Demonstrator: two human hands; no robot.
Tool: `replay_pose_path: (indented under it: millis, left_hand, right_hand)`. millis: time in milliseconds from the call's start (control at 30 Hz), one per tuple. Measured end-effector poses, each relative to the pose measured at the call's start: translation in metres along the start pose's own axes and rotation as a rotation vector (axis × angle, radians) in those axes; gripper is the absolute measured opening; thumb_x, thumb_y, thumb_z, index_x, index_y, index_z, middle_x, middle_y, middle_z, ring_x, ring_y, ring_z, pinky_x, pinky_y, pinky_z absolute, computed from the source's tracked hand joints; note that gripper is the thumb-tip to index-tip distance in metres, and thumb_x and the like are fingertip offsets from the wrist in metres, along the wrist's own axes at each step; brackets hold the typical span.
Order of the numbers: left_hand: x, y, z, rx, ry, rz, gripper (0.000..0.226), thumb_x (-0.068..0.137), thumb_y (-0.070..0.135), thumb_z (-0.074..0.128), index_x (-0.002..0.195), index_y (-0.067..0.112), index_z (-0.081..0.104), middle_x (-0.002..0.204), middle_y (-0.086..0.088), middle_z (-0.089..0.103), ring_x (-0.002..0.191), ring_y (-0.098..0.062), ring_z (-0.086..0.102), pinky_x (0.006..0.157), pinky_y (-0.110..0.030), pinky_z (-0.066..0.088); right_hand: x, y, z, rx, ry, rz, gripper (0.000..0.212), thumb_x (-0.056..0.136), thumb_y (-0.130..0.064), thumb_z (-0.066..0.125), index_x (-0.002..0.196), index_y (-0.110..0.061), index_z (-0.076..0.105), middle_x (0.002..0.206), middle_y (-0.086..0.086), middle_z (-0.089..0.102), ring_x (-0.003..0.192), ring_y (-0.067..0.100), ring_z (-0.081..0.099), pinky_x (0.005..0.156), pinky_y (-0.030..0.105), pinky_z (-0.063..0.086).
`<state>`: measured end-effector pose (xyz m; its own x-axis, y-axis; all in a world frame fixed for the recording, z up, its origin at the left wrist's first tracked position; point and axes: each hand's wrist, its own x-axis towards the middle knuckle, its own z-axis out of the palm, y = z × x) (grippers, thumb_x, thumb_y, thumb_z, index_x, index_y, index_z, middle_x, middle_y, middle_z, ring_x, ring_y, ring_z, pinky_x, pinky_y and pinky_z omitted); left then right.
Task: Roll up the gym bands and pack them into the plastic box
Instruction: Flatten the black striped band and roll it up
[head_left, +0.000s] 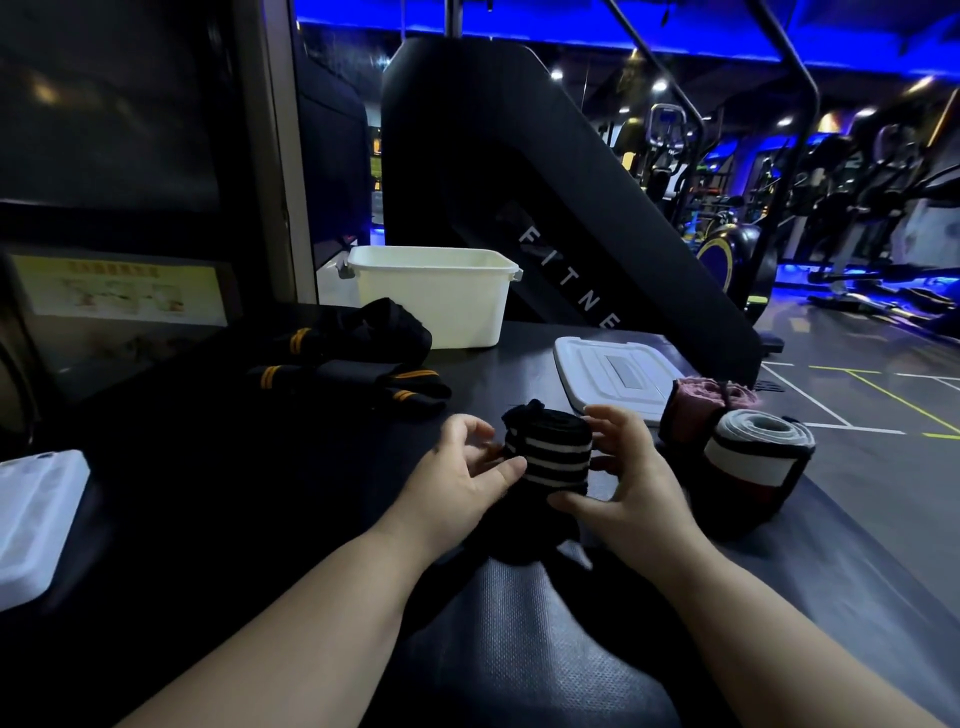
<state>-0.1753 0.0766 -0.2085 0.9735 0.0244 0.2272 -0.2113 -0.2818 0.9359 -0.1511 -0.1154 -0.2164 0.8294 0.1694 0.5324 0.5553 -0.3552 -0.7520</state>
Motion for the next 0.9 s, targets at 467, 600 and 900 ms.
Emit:
replay_pose_path:
  millis: [467,600,900]
  left_hand:
    - [0.001,-0.001,0.0,-0.101,-0.1,0.031,0.012,0.092,0.025,0.065,0.103,0.024,0.06,0.091,-0.002,0.068,0.073,-0.006,0.061,0.067,-0.019,0.05]
    - [-0.002,0.001,-0.004,-0.156,-0.168,0.001,0.018,0.087,0.029,0.069,0.098,0.023,0.058,0.069,-0.002,0.065,0.07,-0.014,0.063,0.074,-0.032,0.055]
    - [-0.004,0.005,-0.007,-0.087,-0.071,0.146,0.026,0.069,0.047,0.071,0.072,0.025,0.058,0.093,-0.004,0.054,0.081,-0.018,0.058,0.082,-0.044,0.054]
  right_hand:
    - [-0.001,-0.012,-0.01,0.197,-0.239,0.176,0.068,0.06,-0.02,0.075,0.122,-0.035,0.051,0.12,-0.013,0.062,0.11,-0.005,0.057,0.086,0.016,0.049]
    - [-0.003,-0.012,-0.009,0.241,-0.292,0.191,0.083,0.052,-0.031,0.082,0.13,-0.027,0.053,0.122,-0.008,0.065,0.116,0.004,0.059,0.096,0.022,0.047]
    - [-0.002,-0.013,-0.01,0.19,-0.289,0.142,0.065,0.052,-0.026,0.081,0.114,-0.024,0.06,0.109,-0.002,0.07,0.105,0.012,0.065,0.094,0.027,0.05]
